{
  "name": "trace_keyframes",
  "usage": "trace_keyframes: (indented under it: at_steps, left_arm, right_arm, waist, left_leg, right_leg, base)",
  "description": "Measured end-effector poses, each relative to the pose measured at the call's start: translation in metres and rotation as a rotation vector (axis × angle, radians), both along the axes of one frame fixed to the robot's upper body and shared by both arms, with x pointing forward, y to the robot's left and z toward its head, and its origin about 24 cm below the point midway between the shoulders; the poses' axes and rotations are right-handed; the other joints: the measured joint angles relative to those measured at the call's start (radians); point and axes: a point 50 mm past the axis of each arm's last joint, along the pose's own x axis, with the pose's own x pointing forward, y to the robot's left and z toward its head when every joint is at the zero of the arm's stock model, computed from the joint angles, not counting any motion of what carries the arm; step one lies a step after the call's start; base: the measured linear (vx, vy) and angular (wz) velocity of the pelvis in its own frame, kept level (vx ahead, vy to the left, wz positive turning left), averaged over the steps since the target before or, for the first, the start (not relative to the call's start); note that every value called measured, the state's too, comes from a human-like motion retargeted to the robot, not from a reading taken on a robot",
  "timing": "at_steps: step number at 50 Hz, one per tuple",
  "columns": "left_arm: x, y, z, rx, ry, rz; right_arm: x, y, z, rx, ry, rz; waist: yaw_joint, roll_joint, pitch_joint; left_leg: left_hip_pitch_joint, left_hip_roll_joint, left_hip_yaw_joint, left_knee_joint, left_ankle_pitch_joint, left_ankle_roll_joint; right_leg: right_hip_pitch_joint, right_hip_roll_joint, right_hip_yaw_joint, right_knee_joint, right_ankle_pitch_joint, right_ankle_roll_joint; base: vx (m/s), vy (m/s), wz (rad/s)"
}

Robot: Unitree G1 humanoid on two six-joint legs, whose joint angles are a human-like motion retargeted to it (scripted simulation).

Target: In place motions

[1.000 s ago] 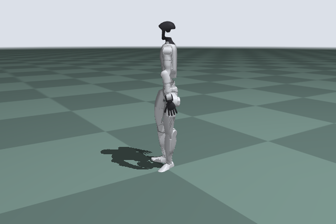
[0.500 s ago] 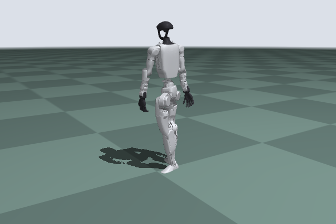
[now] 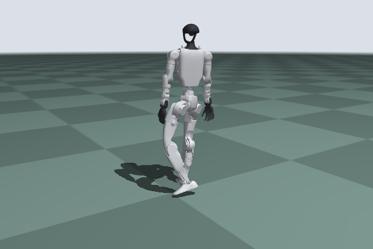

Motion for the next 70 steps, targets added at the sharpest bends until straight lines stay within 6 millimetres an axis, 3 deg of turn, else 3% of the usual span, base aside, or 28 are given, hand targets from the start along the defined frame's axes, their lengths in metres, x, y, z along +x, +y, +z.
trace_keyframes:
  at_steps: [2, 5, 10, 11, 12, 13, 15, 17, 23, 27, 33, 40, 47, 52, 55, 60, 65, 68, 70]
  left_arm:
    - [-0.005, -0.003, 0.000, 0.062, 0.006, 0.055]
    - [-0.006, -0.011, -0.001, 0.096, 0.000, 0.092]
    - [-0.003, -0.025, -0.004, 0.028, -0.010, 0.033]
    - [-0.004, -0.027, -0.004, 0.001, -0.005, 0.014]
    - [-0.005, -0.029, -0.004, -0.028, -0.001, -0.003]
    - [-0.007, -0.032, -0.004, -0.064, 0.002, -0.019]
    - [-0.008, -0.035, -0.004, -0.143, -0.011, -0.040]
    - [-0.004, -0.033, -0.004, -0.189, -0.035, -0.057]
    - [0.014, -0.024, -0.005, -0.159, -0.054, -0.135]
    - [0.028, -0.026, -0.005, -0.167, -0.105, -0.099]
    - [0.041, -0.022, -0.004, -0.183, -0.157, -0.079]
    - [0.038, -0.015, -0.004, -0.174, -0.132, -0.137]
    - [0.047, -0.016, -0.003, -0.170, -0.150, -0.180]
    - [0.062, -0.025, -0.004, -0.187, -0.188, -0.229]
    - [0.066, -0.028, -0.004, -0.194, -0.201, -0.240]
    - [0.059, -0.026, -0.004, -0.180, -0.168, -0.256]
    - [0.038, -0.021, -0.004, -0.152, -0.081, -0.210]
    - [0.023, -0.018, -0.003, -0.139, -0.037, -0.152]
    - [0.014, -0.018, -0.002, -0.133, -0.013, -0.117]
  right_arm:
    - [0.000, -0.002, 0.000, -0.012, -0.014, -0.028]
    - [0.002, -0.004, 0.000, -0.007, -0.057, -0.151]
    - [0.004, -0.005, 0.001, 0.022, -0.077, -0.361]
    - [0.003, -0.005, 0.001, 0.018, -0.076, -0.381]
    - [0.002, -0.005, 0.001, 0.013, -0.074, -0.396]
    - [0.001, -0.004, 0.000, 0.005, -0.070, -0.402]
    - [-0.002, -0.002, 0.000, -0.011, -0.062, -0.395]
    - [-0.004, 0.003, -0.001, -0.013, -0.060, -0.387]
    - [-0.023, 0.011, -0.003, 0.033, -0.024, -0.372]
    - [-0.030, 0.013, -0.003, 0.045, -0.005, -0.375]
    - [-0.026, 0.010, -0.002, 0.037, -0.003, -0.405]
    - [-0.014, 0.000, -0.001, 0.018, -0.053, -0.378]
    - [-0.016, -0.010, 0.000, -0.014, -0.066, -0.425]
    - [-0.033, -0.019, 0.002, -0.041, -0.011, -0.482]
    - [-0.047, -0.022, 0.004, -0.064, 0.044, -0.487]
    - [-0.063, -0.024, 0.007, -0.068, 0.110, -0.451]
    - [-0.061, -0.028, 0.006, -0.078, 0.086, -0.389]
    - [-0.053, -0.036, 0.007, -0.100, 0.056, -0.371]
    - [-0.046, -0.042, 0.008, -0.118, 0.034, -0.375]
  waist:
    - [0.136, -0.010, -0.005]
    - [0.206, -0.018, 0.026]
    - [0.265, 0.042, 0.093]
    - [0.269, 0.048, 0.093]
    - [0.267, 0.057, 0.091]
    - [0.253, 0.072, 0.086]
    - [0.248, 0.084, 0.076]
    - [0.204, 0.084, 0.082]
    - [0.243, 0.056, 0.067]
    - [0.279, 0.055, 0.054]
    - [0.269, 0.065, 0.054]
    - [0.308, 0.074, 0.049]
    - [0.355, 0.072, 0.089]
    - [0.416, 0.075, 0.110]
    - [0.442, 0.065, 0.118]
    - [0.476, 0.038, 0.124]
    - [0.490, 0.033, 0.108]
    - [0.490, 0.054, 0.093]
    - [0.502, 0.063, 0.089]
  left_leg:
    - [-0.013, -0.066, -0.026, -0.025, -0.032, -0.029]
    - [-0.040, -0.204, -0.152, -0.149, -0.034, -0.026]
    - [-0.095, -0.415, -0.550, -0.403, 0.056, -0.034]
    - [-0.105, -0.439, -0.586, -0.425, 0.075, 0.020]
    - [-0.107, -0.437, -0.596, -0.442, 0.081, 0.043]
    - [-0.095, -0.384, -0.555, -0.449, 0.065, 0.001]
    - [-0.084, -0.371, -0.474, -0.468, 0.051, 0.021]
    - [-0.081, -0.370, -0.517, -0.466, 0.051, 0.003]
    - [-0.035, -0.380, -0.455, -0.522, 0.058, 0.004]
    - [-0.027, -0.367, -0.413, -0.524, 0.046, -0.004]
    - [-0.021, -0.359, -0.406, -0.518, 0.033, -0.006]
    - [-0.026, -0.356, -0.393, -0.516, 0.028, -0.009]
    - [-0.060, -0.384, -0.444, -0.497, 0.071, -0.002]
    - [-0.100, -0.408, -0.478, -0.491, 0.037, 0.004]
    - [-0.102, -0.396, -0.413, -0.506, -0.003, 0.000]
    - [-0.053, -0.336, -0.154, -0.545, -0.067, -0.038]
    - [0.044, -0.272, 0.177, -0.592, -0.064, -0.121]
    - [0.055, -0.254, 0.240, -0.636, 0.068, -0.177]
    - [0.047, -0.265, 0.214, -0.680, 0.156, -0.181]
  right_leg:
    - [-0.021, -0.009, 0.153, 0.033, -0.001, 0.016]
    - [-0.028, -0.005, 0.240, 0.050, 0.011, 0.011]
    - [-0.014, 0.082, 0.325, 0.053, 0.022, 0.000]
    - [-0.013, 0.088, 0.340, 0.053, 0.023, 0.002]
    - [-0.014, 0.096, 0.350, 0.053, 0.024, 0.004]
    - [-0.019, 0.108, 0.352, 0.052, 0.024, 0.006]
    - [-0.027, 0.126, 0.383, 0.053, 0.028, 0.006]
    - [-0.020, 0.128, 0.364, 0.052, 0.024, 0.007]
    - [-0.004, 0.129, 0.408, 0.060, 0.018, 0.002]
    - [-0.005, 0.128, 0.447, 0.065, 0.016, 0.011]
    - [-0.002, 0.139, 0.457, 0.069, 0.012, 0.009]
    - [-0.008, 0.135, 0.461, 0.078, 0.007, 0.012]
    - [0.000, 0.107, 0.384, 0.076, 0.001, 0.011]
    - [-0.004, 0.070, 0.273, 0.070, -0.016, 0.012]
    - [-0.001, 0.041, 0.183, 0.064, -0.031, 0.012]
    - [0.013, -0.014, 0.023, 0.070, -0.073, 0.025]
    - [0.045, -0.031, -0.168, 0.055, -0.108, 0.055]
    - [0.064, -0.012, -0.253, 0.047, -0.125, 0.078]
    - [0.076, -0.003, -0.289, 0.046, -0.133, 0.091]
  base:
    - [-0.06, -0.01, -3.50]
    - [-0.04, 0.02, -1.86]
    - [0.01, -0.01, -1.30]
    - [0.06, -0.02, -1.10]
    - [0.07, -0.02, -0.77]
    - [0.09, -0.04, -0.72]
    - [0.09, -0.06, -0.67]
    - [0.03, -0.07, -0.15]
    - [0.08, -0.04, -0.40]
    - [0.05, -0.02, -0.41]
    - [0.00, 0.00, 0.00]
    - [0.00, 0.00, 0.00]
    - [0.00, 0.06, 0.47]
    - [0.03, 0.14, 1.36]
    - [0.03, 0.17, 1.87]
    - [0.06, 0.20, 2.26]
    - [0.08, 0.24, 2.51]
    - [0.11, 0.20, 2.04]
    - [0.12, 0.20, 1.41]
